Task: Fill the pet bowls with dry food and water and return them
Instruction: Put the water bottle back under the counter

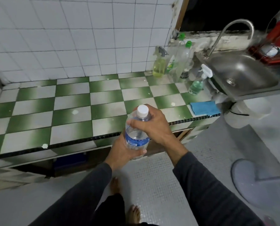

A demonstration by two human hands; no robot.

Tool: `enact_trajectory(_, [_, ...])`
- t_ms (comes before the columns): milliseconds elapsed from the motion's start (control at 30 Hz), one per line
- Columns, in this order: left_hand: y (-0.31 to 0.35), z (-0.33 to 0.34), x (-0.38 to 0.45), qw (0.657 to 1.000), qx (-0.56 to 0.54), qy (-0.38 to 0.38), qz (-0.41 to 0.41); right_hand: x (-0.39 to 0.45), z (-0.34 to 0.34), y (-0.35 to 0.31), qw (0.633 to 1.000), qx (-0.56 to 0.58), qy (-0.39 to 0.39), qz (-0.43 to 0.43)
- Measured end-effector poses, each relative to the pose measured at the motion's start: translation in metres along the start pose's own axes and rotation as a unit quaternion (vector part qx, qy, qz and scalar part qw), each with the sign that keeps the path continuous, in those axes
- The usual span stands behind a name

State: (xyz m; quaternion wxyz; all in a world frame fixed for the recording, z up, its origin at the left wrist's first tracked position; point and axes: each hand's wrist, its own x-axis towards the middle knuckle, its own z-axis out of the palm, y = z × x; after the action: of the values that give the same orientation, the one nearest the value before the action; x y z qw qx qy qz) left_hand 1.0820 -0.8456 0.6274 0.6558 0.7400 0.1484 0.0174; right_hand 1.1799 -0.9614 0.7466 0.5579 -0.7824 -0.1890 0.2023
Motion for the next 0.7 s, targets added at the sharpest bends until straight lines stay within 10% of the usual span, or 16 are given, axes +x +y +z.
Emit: enact_trajectory(700, [-0.054,-0.115,-0.161,0.996,-0.002,0.083,-0.037,-0.089,0.172,-0.030,0.995,-0.018,-0.095,-0.007])
